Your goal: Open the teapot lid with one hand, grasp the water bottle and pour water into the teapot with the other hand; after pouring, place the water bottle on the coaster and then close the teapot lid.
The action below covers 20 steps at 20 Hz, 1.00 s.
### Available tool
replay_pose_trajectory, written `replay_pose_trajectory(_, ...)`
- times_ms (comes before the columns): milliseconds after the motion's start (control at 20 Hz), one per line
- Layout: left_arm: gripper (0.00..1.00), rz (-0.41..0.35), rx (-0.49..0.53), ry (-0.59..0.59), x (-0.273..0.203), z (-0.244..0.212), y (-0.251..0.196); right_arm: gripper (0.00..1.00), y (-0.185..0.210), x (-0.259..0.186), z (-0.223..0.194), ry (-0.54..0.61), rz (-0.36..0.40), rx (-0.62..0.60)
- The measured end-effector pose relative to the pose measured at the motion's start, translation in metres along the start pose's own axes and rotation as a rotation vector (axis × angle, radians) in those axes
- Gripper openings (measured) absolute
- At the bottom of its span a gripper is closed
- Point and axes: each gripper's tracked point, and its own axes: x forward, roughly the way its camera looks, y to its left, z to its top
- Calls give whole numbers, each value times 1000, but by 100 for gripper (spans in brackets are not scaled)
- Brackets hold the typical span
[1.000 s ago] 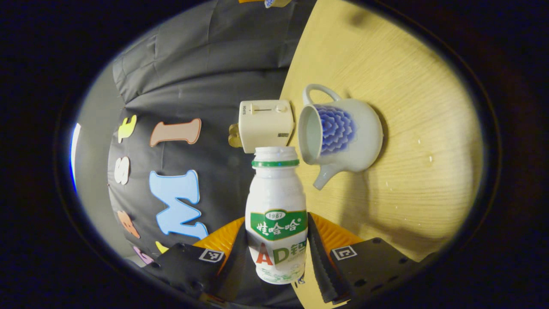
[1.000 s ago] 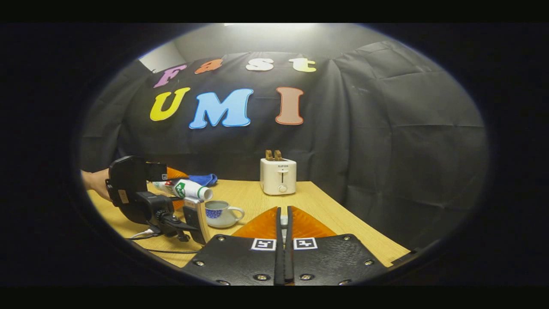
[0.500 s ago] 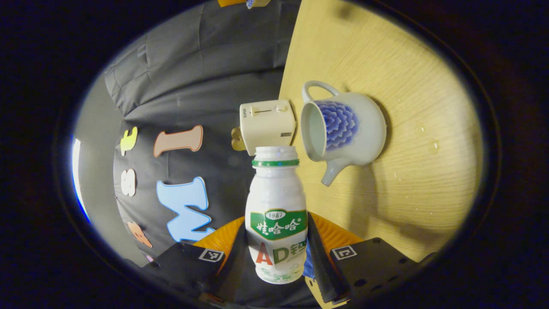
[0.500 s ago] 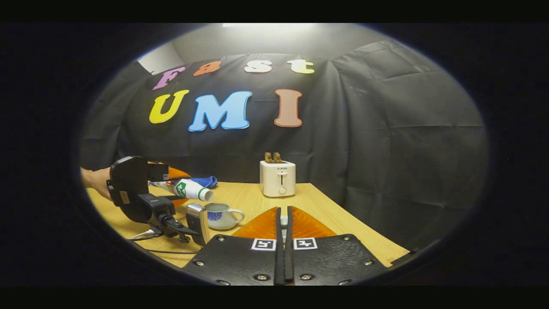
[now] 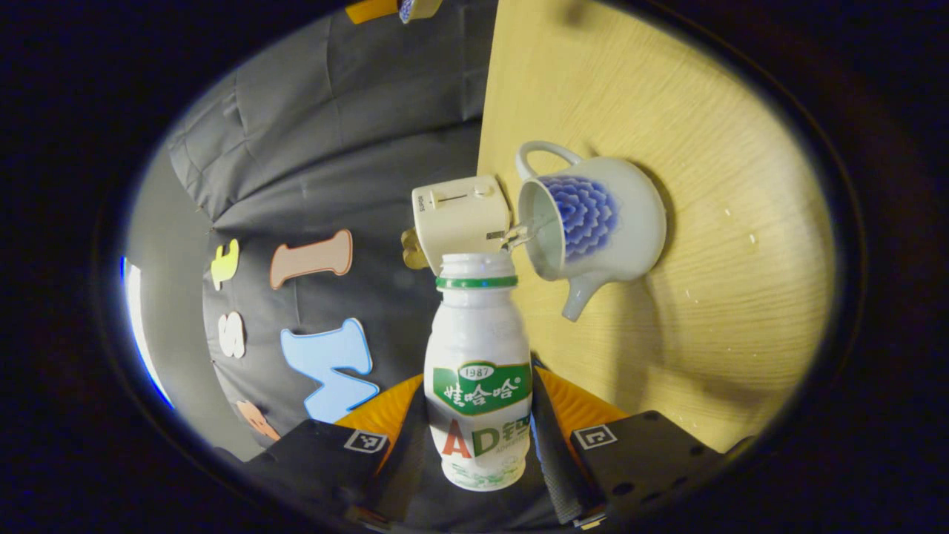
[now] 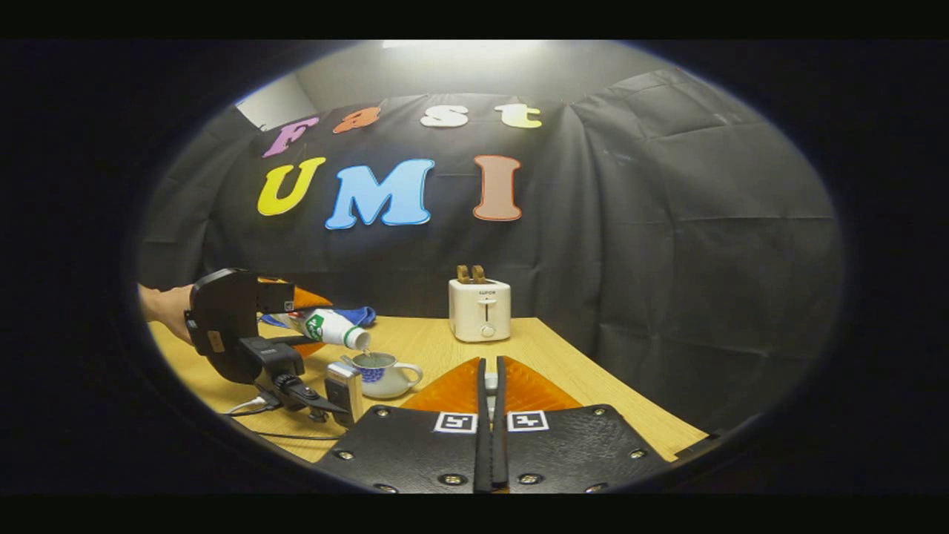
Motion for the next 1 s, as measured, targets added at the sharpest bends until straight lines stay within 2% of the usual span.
replay_pose_trajectory(450,76,19,28,1,2,-1,6,0,0,-3,7,-20,4,0)
replay_pose_trajectory(500,79,29,34,0,2,-1,7,0,0,-2,6,-17,4,0)
replay_pose_trajectory(550,76,33,39,2,2,-2,8,0,0,-2,5,-14,5,3)
replay_pose_trajectory(900,76,41,88,15,3,-7,11,0,0,-4,9,-26,4,-5)
replay_pose_trajectory(950,82,43,93,14,3,-7,13,0,1,-4,9,-26,5,-8)
replay_pose_trajectory(1000,82,40,102,13,3,-7,13,0,1,-4,9,-25,6,-8)
